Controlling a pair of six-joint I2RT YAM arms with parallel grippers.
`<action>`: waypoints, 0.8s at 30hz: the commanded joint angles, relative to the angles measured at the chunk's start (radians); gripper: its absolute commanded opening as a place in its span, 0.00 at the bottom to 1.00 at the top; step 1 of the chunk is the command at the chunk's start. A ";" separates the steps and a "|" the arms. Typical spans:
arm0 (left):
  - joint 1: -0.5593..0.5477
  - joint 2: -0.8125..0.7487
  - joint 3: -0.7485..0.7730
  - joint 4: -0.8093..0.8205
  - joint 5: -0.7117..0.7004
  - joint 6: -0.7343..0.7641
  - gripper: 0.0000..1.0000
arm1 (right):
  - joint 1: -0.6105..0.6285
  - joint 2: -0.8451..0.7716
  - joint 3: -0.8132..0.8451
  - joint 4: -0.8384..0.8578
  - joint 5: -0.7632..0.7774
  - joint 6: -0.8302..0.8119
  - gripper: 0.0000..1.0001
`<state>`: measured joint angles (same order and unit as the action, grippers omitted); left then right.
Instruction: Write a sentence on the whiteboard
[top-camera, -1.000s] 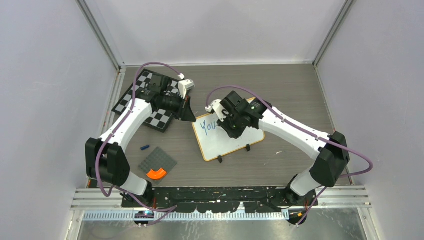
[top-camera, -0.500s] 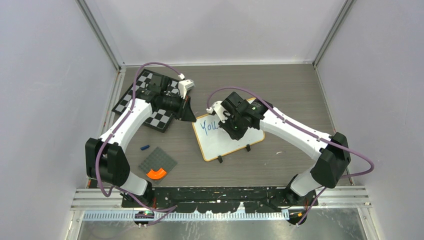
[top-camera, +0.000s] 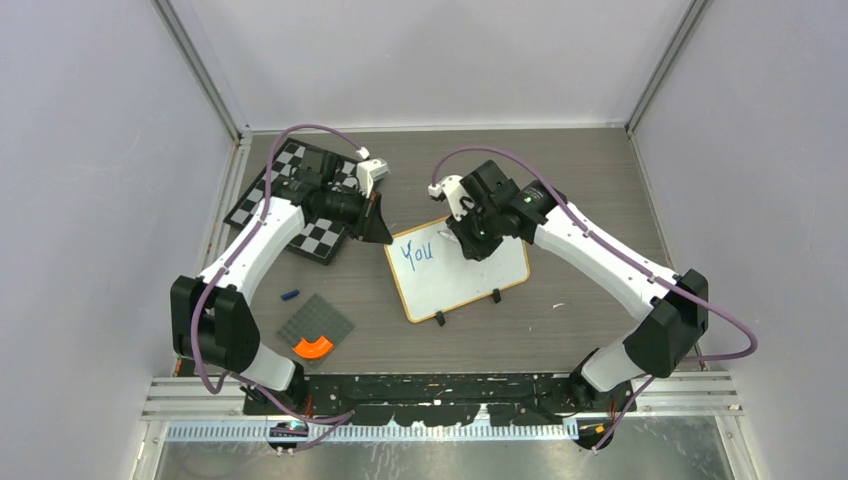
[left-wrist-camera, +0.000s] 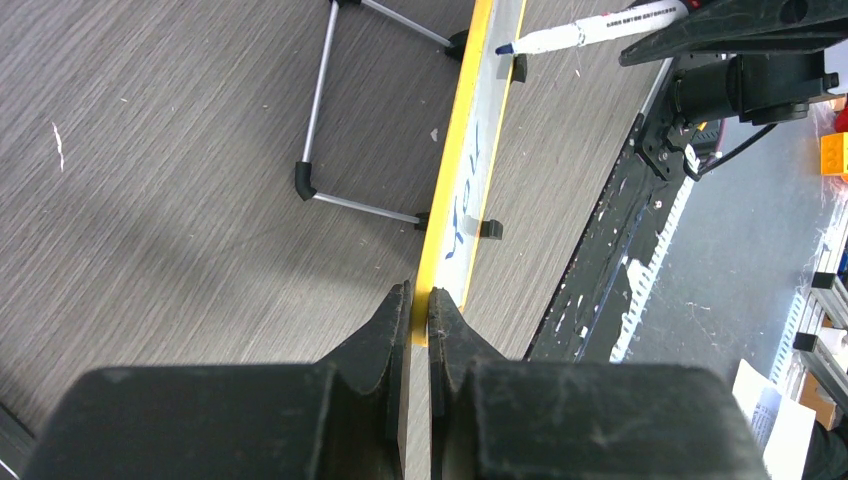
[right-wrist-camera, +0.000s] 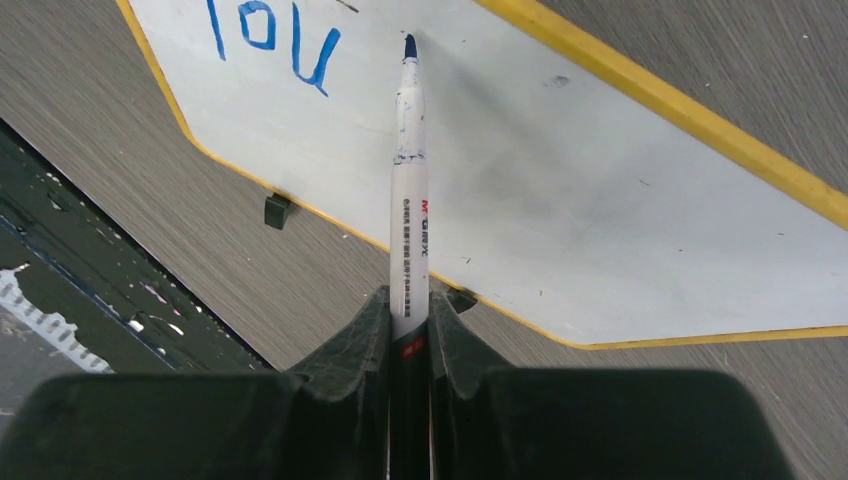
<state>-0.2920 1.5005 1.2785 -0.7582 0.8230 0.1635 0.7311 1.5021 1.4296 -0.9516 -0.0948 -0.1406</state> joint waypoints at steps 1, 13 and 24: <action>-0.003 -0.012 -0.016 0.014 -0.012 -0.001 0.00 | -0.005 -0.047 0.040 0.042 -0.047 0.038 0.00; -0.006 -0.009 -0.015 0.015 -0.012 0.000 0.00 | -0.005 -0.023 0.038 0.059 -0.052 0.042 0.00; -0.007 -0.006 -0.012 0.015 -0.013 0.000 0.00 | -0.005 0.012 0.017 0.059 -0.027 0.029 0.00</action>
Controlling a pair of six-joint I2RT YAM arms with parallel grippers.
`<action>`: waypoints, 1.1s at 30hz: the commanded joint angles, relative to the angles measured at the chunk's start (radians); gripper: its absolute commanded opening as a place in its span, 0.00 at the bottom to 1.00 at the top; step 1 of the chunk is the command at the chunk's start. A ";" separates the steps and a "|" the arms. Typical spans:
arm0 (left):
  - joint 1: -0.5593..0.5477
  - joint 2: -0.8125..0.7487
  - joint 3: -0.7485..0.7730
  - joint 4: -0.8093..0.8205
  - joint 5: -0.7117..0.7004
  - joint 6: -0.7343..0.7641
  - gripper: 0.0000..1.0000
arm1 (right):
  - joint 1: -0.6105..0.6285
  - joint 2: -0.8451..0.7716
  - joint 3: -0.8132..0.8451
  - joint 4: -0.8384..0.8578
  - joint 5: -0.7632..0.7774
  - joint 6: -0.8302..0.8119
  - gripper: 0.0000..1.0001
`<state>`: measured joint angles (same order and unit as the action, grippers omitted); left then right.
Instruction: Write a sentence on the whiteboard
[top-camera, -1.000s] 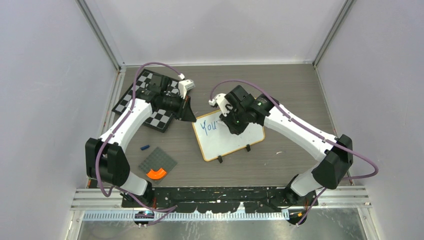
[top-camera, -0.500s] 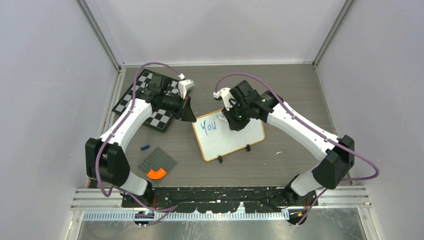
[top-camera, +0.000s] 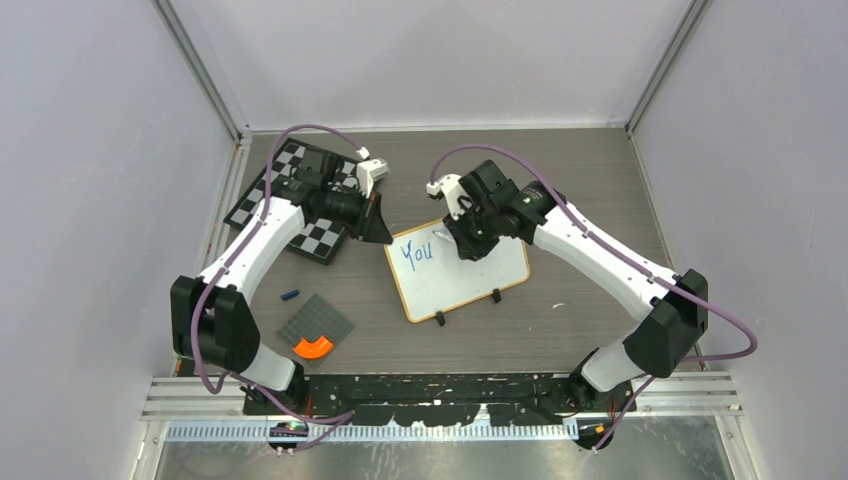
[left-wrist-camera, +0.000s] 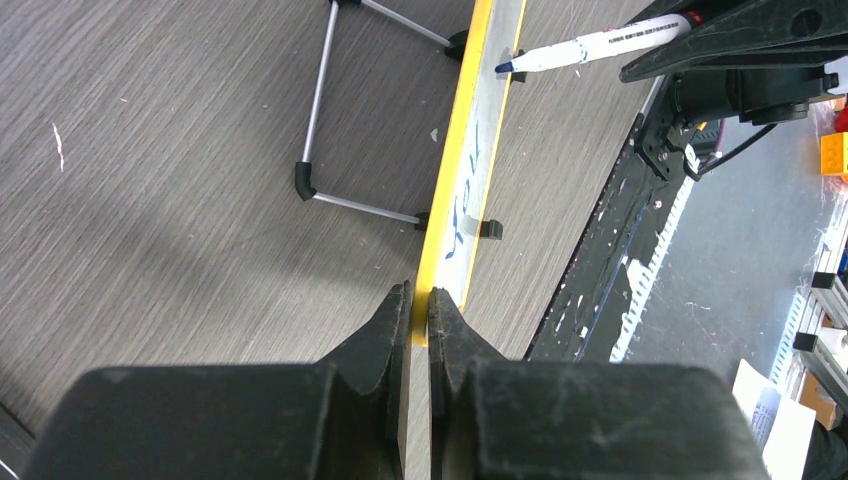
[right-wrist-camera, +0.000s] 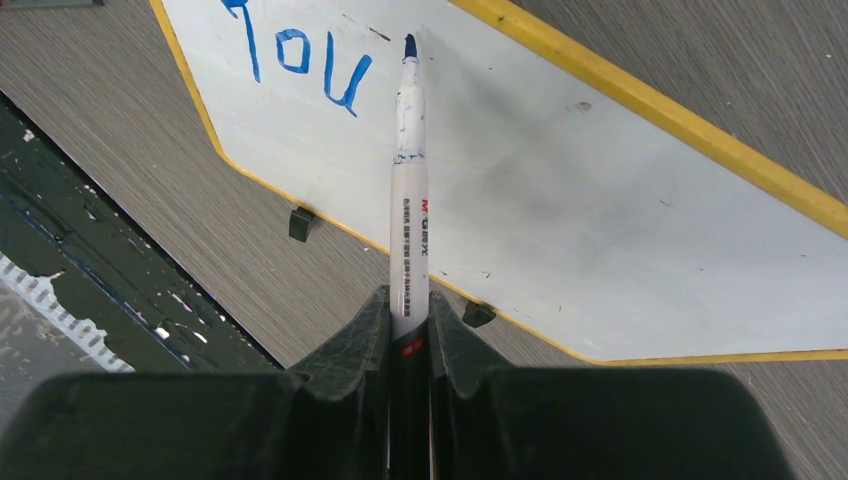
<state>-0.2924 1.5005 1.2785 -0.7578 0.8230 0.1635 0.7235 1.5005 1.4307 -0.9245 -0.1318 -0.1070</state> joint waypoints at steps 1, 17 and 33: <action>-0.007 -0.006 -0.012 0.015 -0.013 0.001 0.00 | 0.003 0.016 0.010 0.032 0.008 -0.005 0.00; -0.007 -0.008 -0.013 0.013 -0.015 -0.002 0.00 | 0.035 -0.020 -0.021 0.011 -0.022 -0.008 0.00; -0.007 -0.011 -0.017 0.013 -0.017 0.002 0.00 | 0.034 -0.003 -0.049 0.013 0.070 -0.037 0.00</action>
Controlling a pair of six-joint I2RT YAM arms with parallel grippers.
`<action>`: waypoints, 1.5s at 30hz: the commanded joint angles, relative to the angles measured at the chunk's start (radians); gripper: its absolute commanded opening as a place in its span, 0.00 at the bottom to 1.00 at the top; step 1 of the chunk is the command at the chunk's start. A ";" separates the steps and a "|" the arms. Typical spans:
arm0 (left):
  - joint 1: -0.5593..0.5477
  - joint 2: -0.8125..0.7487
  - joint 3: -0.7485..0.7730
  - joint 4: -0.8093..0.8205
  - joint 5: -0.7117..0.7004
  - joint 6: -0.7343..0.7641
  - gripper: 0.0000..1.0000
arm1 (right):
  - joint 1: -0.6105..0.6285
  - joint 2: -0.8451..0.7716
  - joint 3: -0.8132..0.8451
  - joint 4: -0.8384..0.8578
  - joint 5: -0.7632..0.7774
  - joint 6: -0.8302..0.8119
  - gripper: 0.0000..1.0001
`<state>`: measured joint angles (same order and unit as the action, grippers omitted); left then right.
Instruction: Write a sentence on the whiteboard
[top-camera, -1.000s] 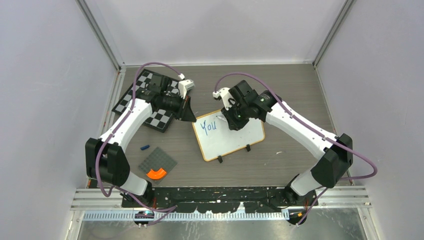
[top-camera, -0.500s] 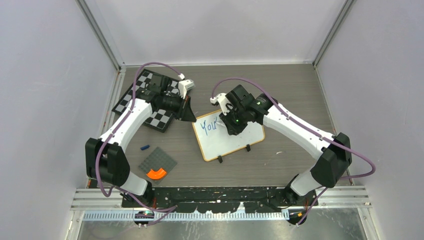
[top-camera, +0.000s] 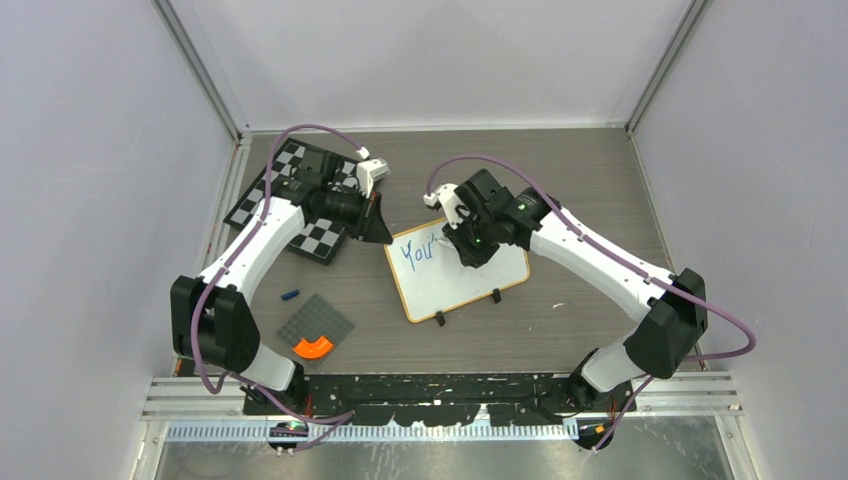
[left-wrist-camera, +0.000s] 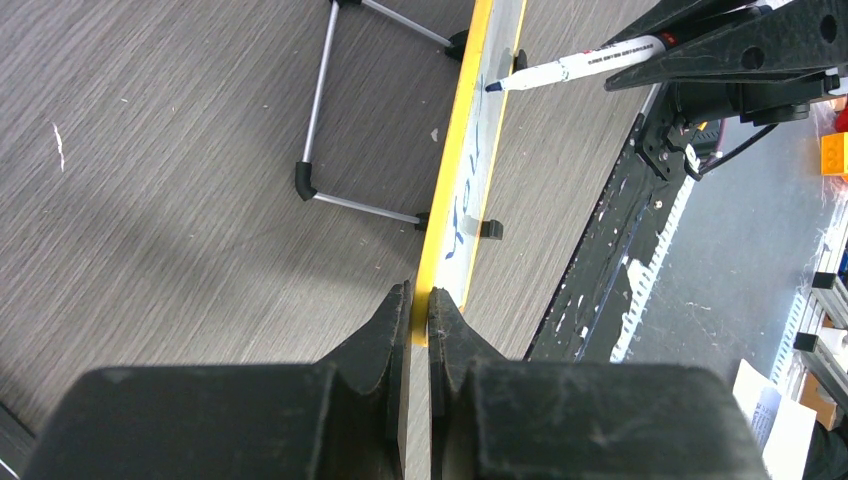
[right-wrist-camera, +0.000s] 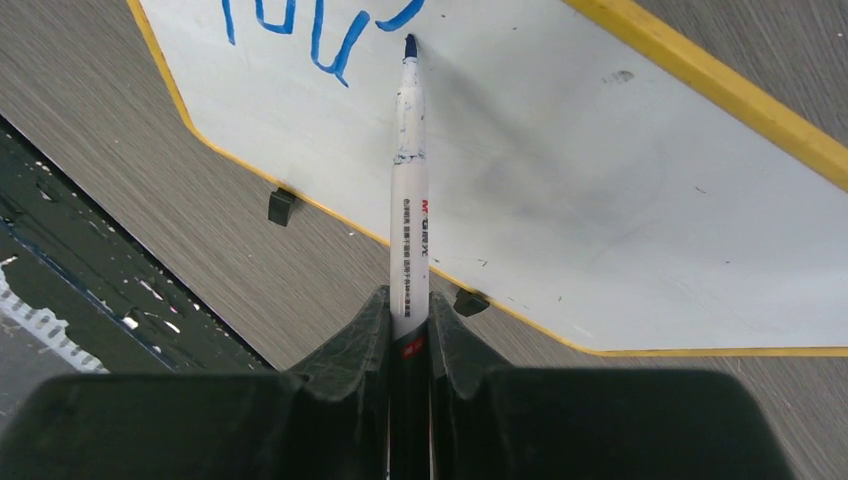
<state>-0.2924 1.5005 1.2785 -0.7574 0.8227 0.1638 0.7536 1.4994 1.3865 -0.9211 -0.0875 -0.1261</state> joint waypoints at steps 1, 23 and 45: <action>-0.007 -0.011 -0.018 0.014 -0.018 0.002 0.00 | 0.004 0.002 -0.007 0.009 0.032 -0.019 0.00; -0.007 -0.009 -0.016 0.013 -0.017 -0.001 0.00 | -0.011 -0.022 -0.027 -0.001 0.048 -0.024 0.00; -0.007 -0.006 -0.018 0.015 -0.010 0.000 0.00 | -0.022 -0.055 -0.041 -0.032 -0.020 -0.053 0.00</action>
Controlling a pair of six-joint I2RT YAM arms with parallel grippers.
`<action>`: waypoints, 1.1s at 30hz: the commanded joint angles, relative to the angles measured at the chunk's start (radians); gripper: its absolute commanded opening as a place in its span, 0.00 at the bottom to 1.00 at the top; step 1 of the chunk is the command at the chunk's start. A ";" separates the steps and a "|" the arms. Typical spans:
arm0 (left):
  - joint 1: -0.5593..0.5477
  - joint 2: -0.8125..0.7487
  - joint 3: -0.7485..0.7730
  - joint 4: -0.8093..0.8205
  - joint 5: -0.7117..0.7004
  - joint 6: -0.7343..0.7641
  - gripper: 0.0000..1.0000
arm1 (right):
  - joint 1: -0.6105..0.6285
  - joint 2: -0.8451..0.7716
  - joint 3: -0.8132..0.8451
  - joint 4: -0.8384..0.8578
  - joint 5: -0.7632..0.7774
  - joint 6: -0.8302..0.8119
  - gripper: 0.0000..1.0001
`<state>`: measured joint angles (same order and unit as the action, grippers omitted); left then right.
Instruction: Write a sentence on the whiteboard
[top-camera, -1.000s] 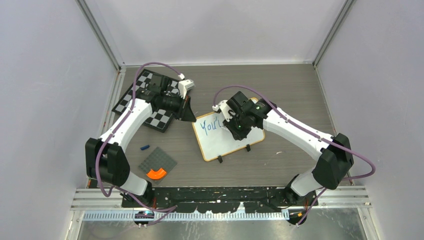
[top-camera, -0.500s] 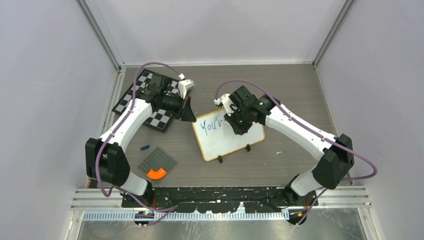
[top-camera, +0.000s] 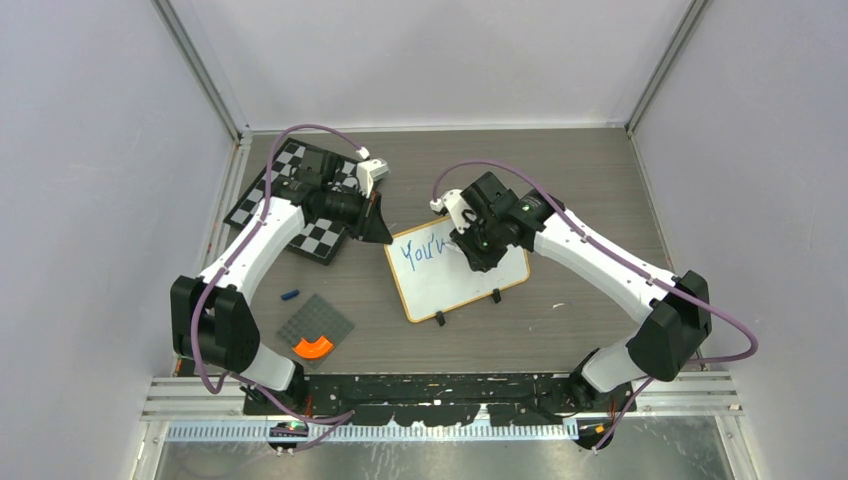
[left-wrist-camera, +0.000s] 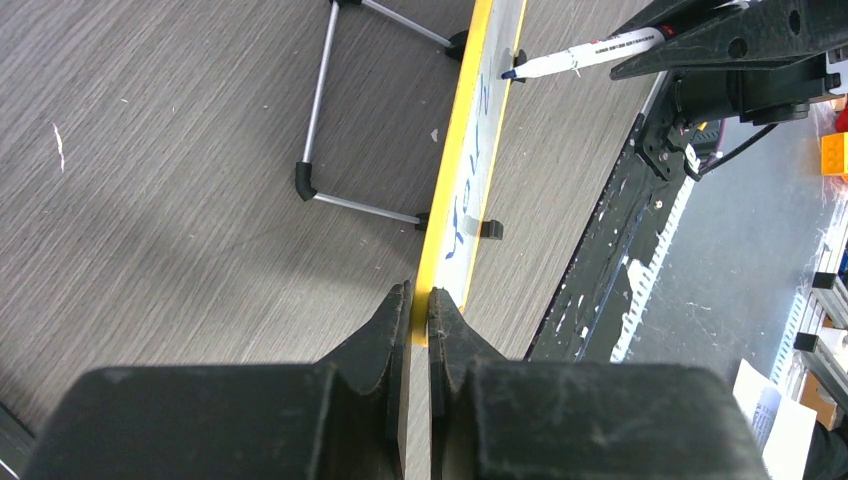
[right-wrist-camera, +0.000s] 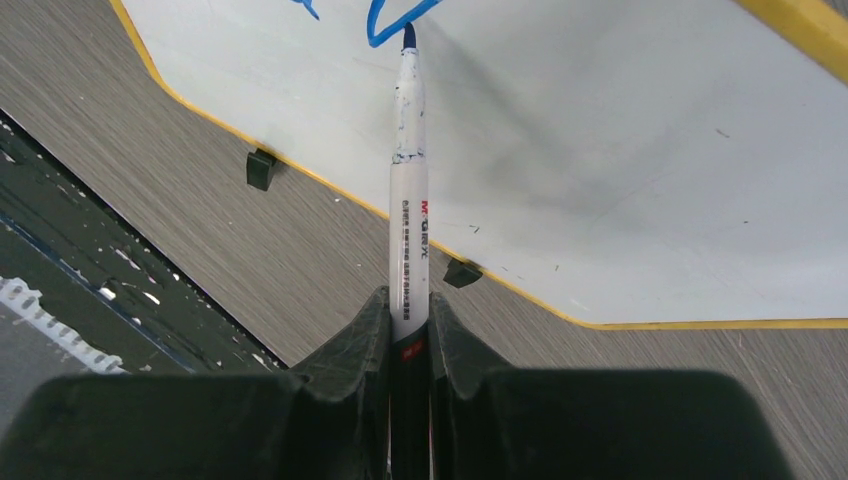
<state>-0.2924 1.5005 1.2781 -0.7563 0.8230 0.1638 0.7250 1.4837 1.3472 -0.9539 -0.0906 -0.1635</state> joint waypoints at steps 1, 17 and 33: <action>-0.007 -0.005 -0.017 0.016 -0.011 0.000 0.00 | 0.007 -0.032 -0.001 0.001 -0.015 -0.017 0.00; -0.007 -0.010 -0.016 0.008 -0.015 0.003 0.00 | -0.005 -0.003 -0.020 -0.006 0.057 -0.046 0.00; -0.007 -0.006 -0.011 0.009 -0.013 0.002 0.00 | -0.036 0.014 0.043 -0.011 0.074 -0.046 0.00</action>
<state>-0.2924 1.5005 1.2774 -0.7555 0.8223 0.1638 0.6960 1.4902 1.3403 -0.9852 -0.0452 -0.2085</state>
